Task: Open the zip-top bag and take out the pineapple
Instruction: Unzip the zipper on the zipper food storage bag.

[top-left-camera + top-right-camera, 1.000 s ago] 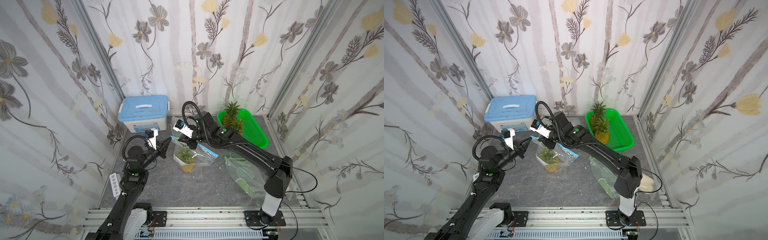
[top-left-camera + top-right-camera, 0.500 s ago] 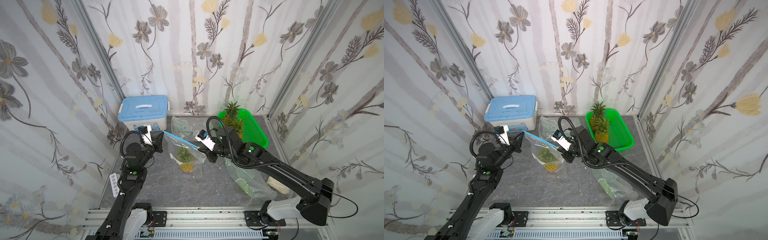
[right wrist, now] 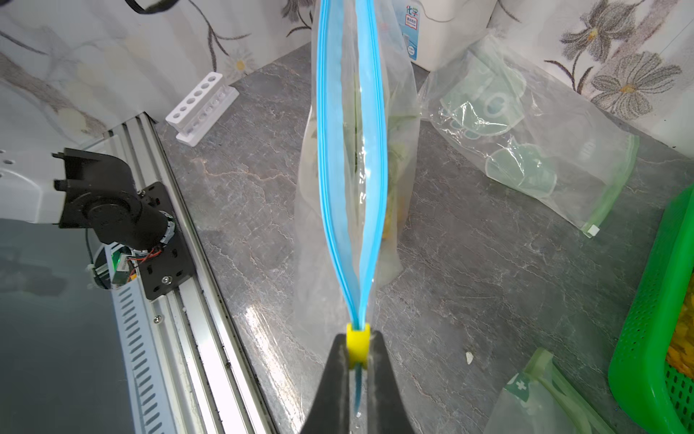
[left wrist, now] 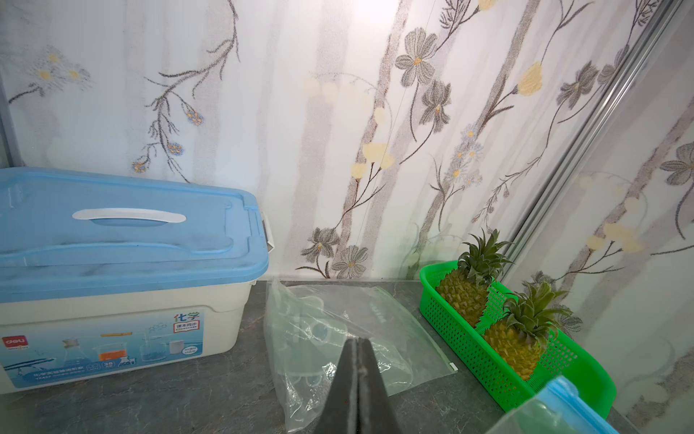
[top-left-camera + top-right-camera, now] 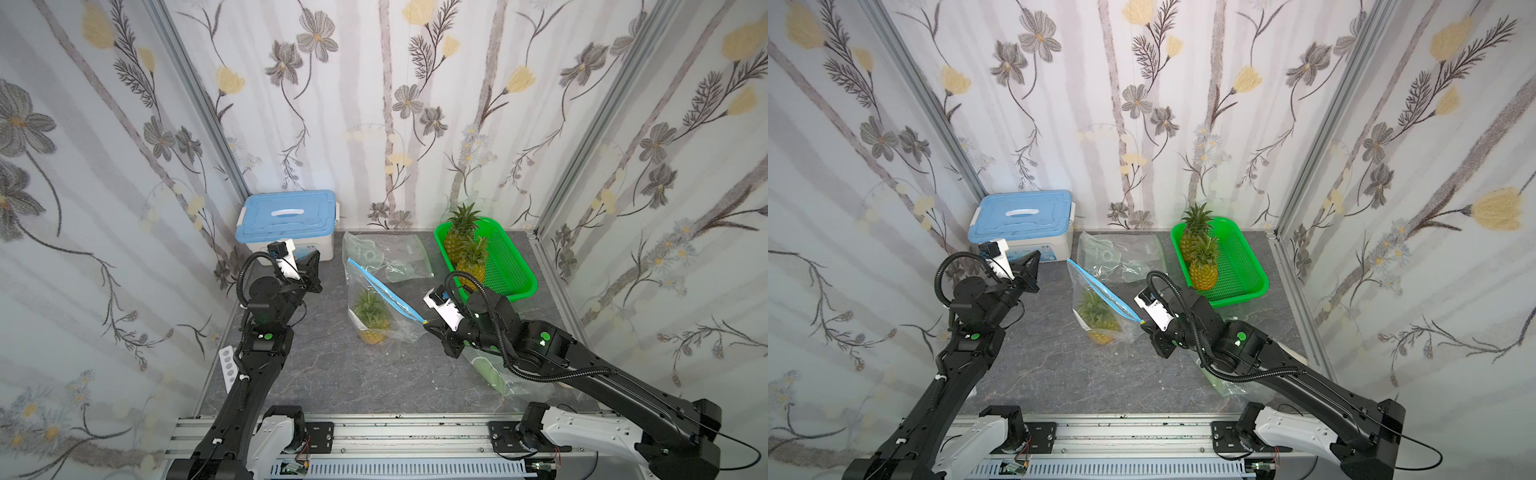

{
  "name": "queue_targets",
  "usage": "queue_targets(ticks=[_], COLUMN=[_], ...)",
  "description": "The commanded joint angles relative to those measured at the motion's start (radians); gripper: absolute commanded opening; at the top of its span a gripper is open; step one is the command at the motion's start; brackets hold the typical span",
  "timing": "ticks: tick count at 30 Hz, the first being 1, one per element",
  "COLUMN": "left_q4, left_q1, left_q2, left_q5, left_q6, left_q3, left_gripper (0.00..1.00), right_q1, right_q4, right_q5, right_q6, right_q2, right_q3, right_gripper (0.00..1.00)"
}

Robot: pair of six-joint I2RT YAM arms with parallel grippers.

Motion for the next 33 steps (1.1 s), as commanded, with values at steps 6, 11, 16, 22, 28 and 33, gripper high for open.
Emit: queue_targets(ticks=[6,11,16,22,28,33], left_q4=[-0.064,-0.126,-0.130,-0.180,-0.206,-0.216], left_q1=[-0.079,-0.118,-0.137,-0.143,-0.144,-0.144], left_q2=[-0.040,-0.065,-0.103,-0.185,-0.238,-0.254], left_q5=[0.046,0.045,0.048,0.018,0.013,0.006], left_q6=[-0.006,-0.011,-0.032,-0.040,-0.048,-0.040], left_q3=[0.025,0.017,-0.013,-0.068,-0.102,-0.111], left_gripper=[0.00,0.00,0.00,0.00,0.00,0.00], right_q1=[0.001,0.002,-0.011,-0.032,-0.034,-0.036], right_q4=[0.017,0.048,0.038,0.089,0.085,0.052], right_q5=[0.067,0.121,0.131,0.041,0.032,-0.002], right_q6=[-0.018,-0.043,-0.081,-0.098,-0.111,-0.121], right_q2=[0.039,0.042,0.175,0.357,0.497,0.581], right_q3=[0.111,0.192,0.302,0.408,0.542,0.615], right_gripper=[0.45,0.51,0.45,0.40,0.37,0.37])
